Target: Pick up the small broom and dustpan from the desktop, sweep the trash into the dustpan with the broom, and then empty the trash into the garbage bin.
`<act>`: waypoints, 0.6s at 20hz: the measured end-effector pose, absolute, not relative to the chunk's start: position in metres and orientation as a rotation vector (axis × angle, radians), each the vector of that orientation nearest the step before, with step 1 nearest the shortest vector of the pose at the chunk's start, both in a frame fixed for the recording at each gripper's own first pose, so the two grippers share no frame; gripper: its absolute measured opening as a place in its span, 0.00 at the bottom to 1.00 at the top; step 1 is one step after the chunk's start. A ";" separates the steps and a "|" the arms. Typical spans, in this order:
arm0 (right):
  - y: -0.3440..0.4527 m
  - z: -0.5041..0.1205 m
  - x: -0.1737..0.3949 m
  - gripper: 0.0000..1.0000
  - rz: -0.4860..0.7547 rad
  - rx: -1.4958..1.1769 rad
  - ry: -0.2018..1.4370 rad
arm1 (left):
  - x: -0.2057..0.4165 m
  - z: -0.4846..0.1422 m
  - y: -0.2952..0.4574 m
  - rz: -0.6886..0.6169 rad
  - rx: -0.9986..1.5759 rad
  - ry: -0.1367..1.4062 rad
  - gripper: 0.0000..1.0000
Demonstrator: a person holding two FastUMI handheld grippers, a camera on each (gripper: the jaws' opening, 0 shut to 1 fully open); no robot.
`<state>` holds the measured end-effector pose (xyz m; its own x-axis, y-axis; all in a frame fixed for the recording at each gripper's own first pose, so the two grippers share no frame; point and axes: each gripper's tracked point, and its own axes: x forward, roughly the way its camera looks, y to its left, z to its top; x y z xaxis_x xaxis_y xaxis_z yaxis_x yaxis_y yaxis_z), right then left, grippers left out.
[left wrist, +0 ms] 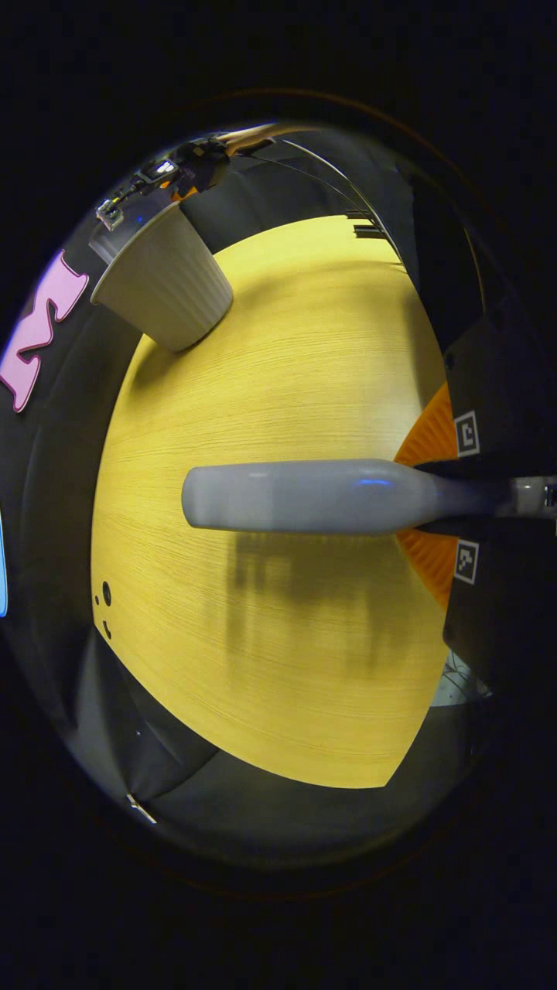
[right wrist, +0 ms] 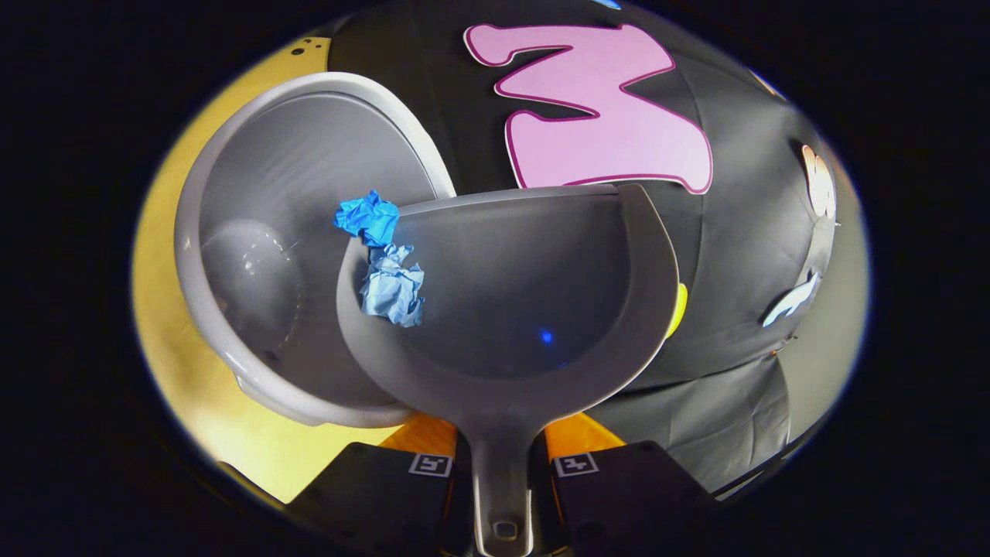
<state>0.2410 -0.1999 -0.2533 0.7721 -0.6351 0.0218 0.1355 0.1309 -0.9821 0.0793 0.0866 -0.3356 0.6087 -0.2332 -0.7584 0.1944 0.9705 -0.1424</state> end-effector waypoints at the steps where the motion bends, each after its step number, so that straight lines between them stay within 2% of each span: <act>1: -0.200 -0.252 0.240 0.33 -0.589 -1.341 0.455 | 0.079 -0.337 0.087 -0.251 -0.049 0.884 0.25; 3: -0.199 -0.251 0.240 0.33 -0.591 -1.388 0.452 | 0.081 -0.337 0.088 -0.257 -0.040 0.887 0.25; 4: -0.197 -0.250 0.241 0.33 -0.594 -1.425 0.448 | 0.080 -0.337 0.088 -0.260 -0.037 0.888 0.22; 5: -0.197 -0.248 0.242 0.33 -0.598 -1.458 0.440 | 0.080 -0.337 0.088 -0.264 -0.037 0.888 0.25; 12: -0.194 -0.248 0.239 0.33 -0.596 -1.489 0.439 | 0.082 -0.336 0.086 -0.273 -0.026 0.884 0.25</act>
